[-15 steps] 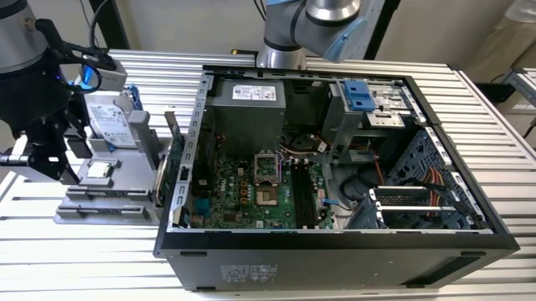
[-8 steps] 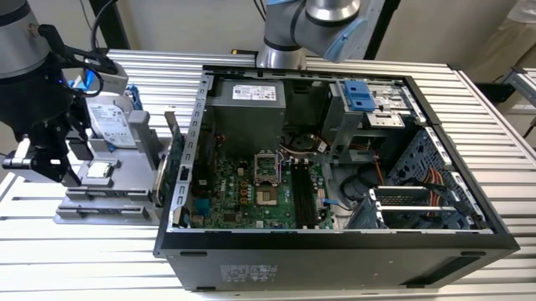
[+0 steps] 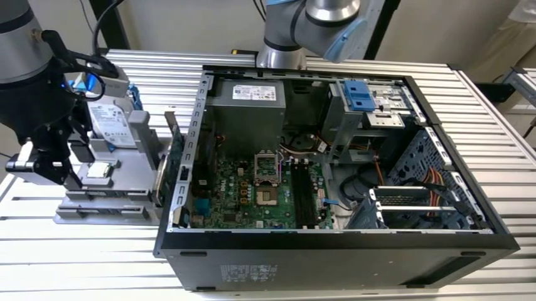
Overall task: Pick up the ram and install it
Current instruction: 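Pick up the ram and move it above insertion slot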
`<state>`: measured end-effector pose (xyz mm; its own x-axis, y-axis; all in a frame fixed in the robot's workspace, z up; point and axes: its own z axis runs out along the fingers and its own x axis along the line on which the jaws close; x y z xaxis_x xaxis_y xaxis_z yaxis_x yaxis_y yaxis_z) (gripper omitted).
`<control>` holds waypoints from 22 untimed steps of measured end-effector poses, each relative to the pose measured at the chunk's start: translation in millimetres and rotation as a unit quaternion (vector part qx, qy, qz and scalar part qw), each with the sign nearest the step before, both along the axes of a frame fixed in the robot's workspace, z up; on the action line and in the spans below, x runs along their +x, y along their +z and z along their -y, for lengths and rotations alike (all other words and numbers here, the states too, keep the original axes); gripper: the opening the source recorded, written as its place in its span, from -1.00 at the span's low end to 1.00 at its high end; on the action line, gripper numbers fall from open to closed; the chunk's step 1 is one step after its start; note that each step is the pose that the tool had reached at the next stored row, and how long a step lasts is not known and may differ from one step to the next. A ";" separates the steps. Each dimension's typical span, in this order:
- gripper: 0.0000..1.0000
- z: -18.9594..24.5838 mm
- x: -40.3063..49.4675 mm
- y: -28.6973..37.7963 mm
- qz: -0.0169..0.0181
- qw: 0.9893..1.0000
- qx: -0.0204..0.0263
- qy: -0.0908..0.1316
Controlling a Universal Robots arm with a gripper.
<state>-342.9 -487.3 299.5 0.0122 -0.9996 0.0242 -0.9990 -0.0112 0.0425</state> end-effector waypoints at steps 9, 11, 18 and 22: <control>1.00 0.0 0.0 -6.1 0.000 1.000 0.000 0.000; 1.00 0.0 0.0 -7.3 0.000 1.000 0.000 0.000; 1.00 0.0 -0.1 -11.9 0.000 1.000 0.000 0.000; 1.00 0.0 -0.1 -14.4 0.000 1.000 0.000 0.000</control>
<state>-342.9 -487.3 285.1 0.0123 -0.9996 0.0250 -0.9990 -0.0112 0.0424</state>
